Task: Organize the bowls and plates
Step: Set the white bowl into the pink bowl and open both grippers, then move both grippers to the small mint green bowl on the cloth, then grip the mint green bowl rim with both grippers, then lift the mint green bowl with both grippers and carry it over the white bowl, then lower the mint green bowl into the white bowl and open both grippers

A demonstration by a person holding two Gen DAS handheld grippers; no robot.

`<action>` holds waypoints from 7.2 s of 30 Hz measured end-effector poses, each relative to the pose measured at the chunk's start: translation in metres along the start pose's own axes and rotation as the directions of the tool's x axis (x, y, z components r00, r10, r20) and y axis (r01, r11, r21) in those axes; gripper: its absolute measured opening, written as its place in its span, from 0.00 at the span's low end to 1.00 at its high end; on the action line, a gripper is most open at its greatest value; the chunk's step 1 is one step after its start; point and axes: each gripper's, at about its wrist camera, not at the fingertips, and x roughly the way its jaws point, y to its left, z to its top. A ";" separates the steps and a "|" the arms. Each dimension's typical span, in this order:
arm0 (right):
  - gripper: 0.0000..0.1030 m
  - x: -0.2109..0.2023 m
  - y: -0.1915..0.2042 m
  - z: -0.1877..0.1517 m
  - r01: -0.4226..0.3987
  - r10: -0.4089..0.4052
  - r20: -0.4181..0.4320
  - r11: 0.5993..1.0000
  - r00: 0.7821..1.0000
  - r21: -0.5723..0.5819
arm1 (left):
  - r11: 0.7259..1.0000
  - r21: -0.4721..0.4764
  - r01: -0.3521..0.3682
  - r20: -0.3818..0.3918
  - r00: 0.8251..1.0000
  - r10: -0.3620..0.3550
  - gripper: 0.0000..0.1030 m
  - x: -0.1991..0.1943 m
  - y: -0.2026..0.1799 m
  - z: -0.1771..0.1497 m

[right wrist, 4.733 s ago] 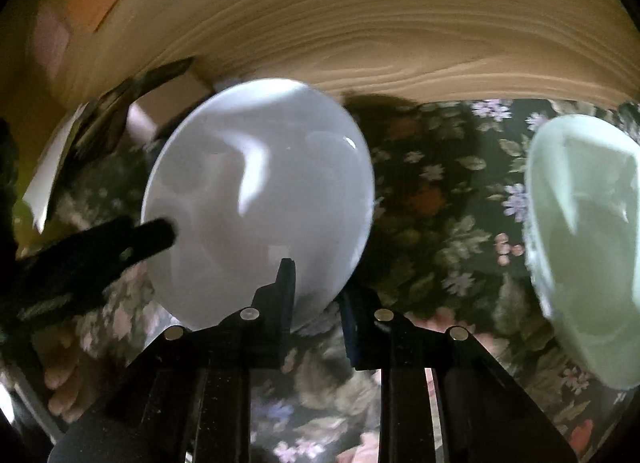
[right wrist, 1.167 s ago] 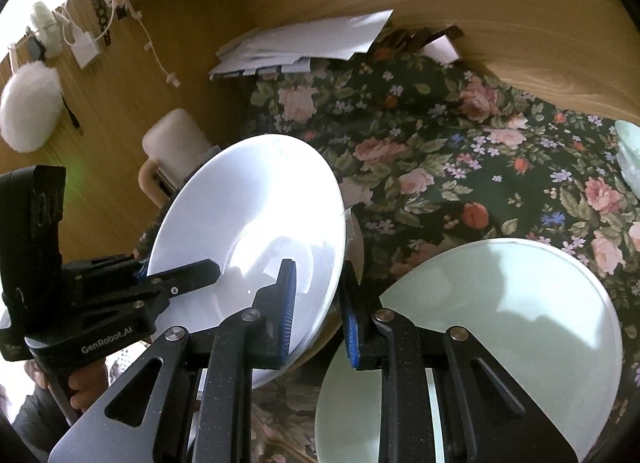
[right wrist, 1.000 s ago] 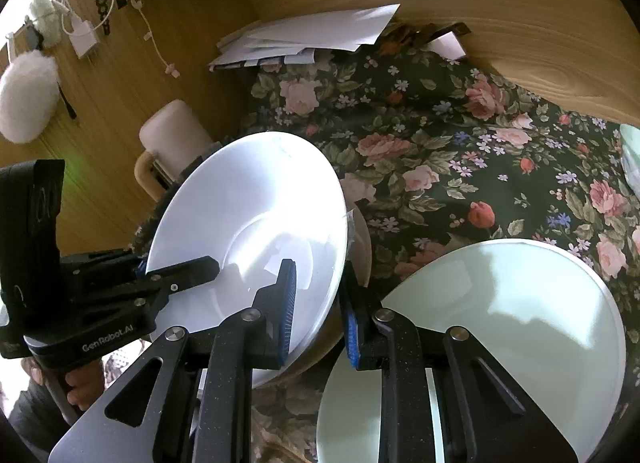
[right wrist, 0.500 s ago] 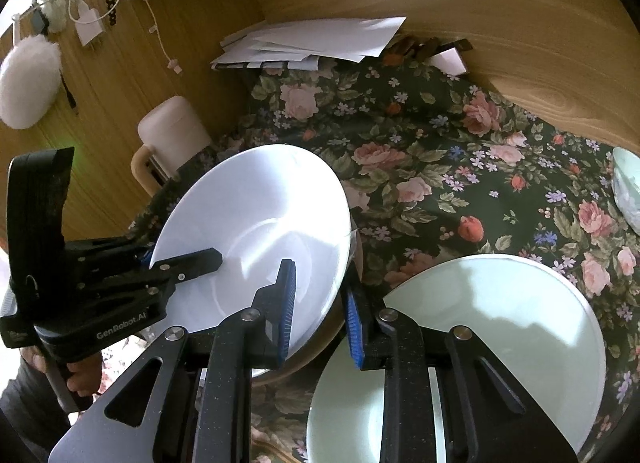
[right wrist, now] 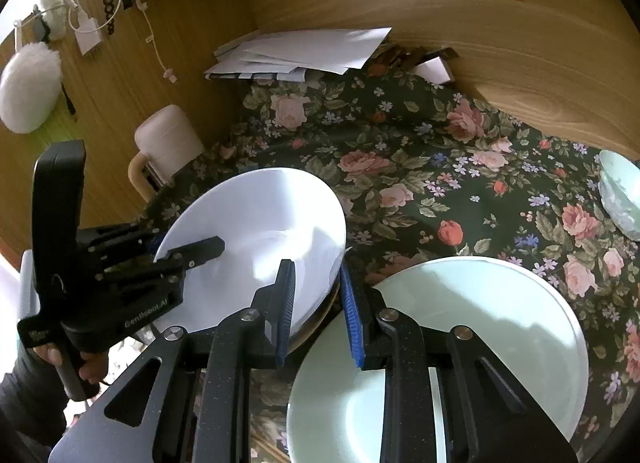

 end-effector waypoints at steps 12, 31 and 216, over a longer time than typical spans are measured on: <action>0.45 -0.024 -0.026 0.002 0.032 -0.033 0.033 0.999 0.999 0.042 | 0.998 -0.012 0.054 -0.029 0.998 -0.055 0.56 0.000 -0.005 0.017; 0.57 -0.094 -0.141 0.020 0.280 -0.321 0.157 0.931 0.934 0.236 | 0.991 -0.016 0.131 0.152 0.980 -0.127 0.87 -0.038 -0.046 0.082; 0.20 0.013 0.013 0.000 -0.025 0.026 0.022 0.998 0.999 -0.056 | 0.992 0.062 -0.114 0.154 0.983 0.104 0.39 -0.022 -0.008 0.007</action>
